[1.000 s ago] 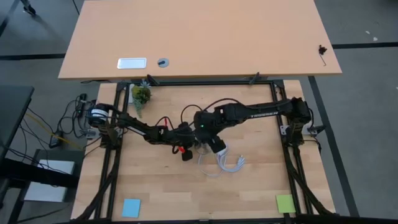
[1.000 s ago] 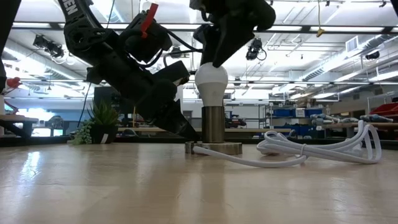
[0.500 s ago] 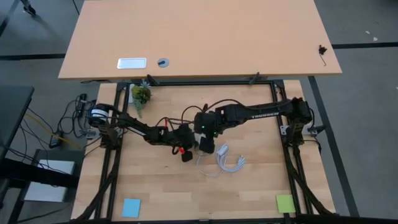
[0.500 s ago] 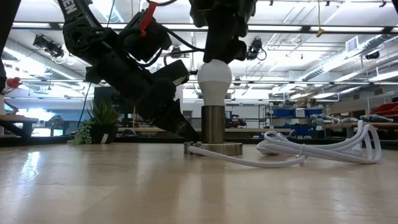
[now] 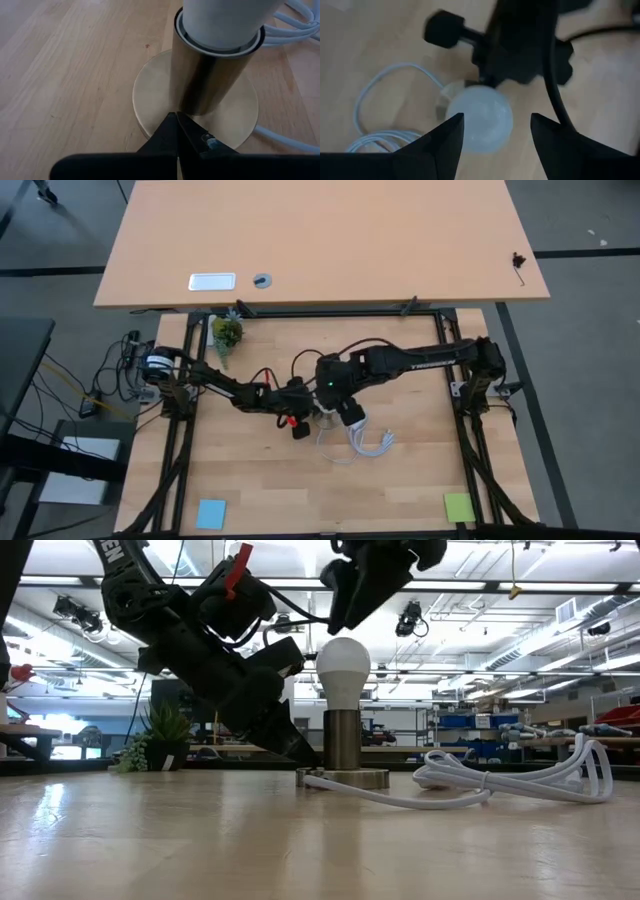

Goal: Screw lightbulb
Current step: Insert the lightbulb into the lamp socket

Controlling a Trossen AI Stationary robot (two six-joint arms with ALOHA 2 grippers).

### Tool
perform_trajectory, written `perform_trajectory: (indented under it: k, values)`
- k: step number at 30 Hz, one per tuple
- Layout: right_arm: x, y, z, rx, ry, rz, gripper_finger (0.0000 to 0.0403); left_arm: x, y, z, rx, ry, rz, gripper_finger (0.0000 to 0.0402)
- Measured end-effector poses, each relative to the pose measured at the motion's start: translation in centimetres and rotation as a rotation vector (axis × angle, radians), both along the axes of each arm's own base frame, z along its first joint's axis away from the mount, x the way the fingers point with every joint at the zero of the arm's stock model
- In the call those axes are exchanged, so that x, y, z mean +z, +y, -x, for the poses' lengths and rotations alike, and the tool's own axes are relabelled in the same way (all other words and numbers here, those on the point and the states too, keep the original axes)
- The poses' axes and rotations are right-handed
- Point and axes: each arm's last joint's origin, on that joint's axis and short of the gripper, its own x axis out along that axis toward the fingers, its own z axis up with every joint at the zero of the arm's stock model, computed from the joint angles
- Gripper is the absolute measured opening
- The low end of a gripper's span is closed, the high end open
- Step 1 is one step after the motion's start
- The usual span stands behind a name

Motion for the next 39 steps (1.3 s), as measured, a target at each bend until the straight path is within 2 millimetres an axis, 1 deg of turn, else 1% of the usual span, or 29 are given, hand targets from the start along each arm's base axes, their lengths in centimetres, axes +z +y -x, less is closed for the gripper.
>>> perform_trajectory:
  k: [6, 12, 18, 23, 28, 31, 35, 39]
  values:
    - [-1.1, -0.7, -0.5, 0.046, 0.047, -0.086, 0.0232, 0.0, 0.0, 0.0, -0.019, 0.0, -0.005, 0.0]
    - [-1.8, -0.8, -0.9, 0.057, 0.067, -0.109, 0.0234, 0.0, 0.0, 0.0, -0.024, 0.001, -0.005, 0.0]
    - [-1.9, -0.8, -0.7, -0.037, 0.092, -0.177, 0.0235, 0.0, -0.1, 0.0, -0.033, 0.001, 0.002, 0.0]
    - [-2.0, -0.8, -0.5, -0.071, 0.116, -0.184, 0.0256, 0.0, -0.1, 0.0, -0.031, 0.001, 0.006, 0.0]
    - [-2.2, -0.9, -0.5, -0.065, 0.121, -0.136, 0.0283, 0.0, -0.1, 0.0, -0.028, 0.001, 0.008, 0.0]
    - [-2.3, -0.9, -0.5, -0.055, 0.126, -0.123, 0.0291, 0.0, -0.1, 0.0, -0.028, 0.002, 0.007, 0.0]
    - [-2.2, -0.9, -0.6, -0.059, 0.115, -0.127, 0.0283, 0.0, -0.1, 0.0, -0.028, 0.002, 0.007, 0.0]
    - [-2.2, -0.9, -0.8, -0.117, 0.094, -0.155, 0.0262, 0.0, -0.1, 0.0, -0.029, 0.002, 0.006, 0.0]
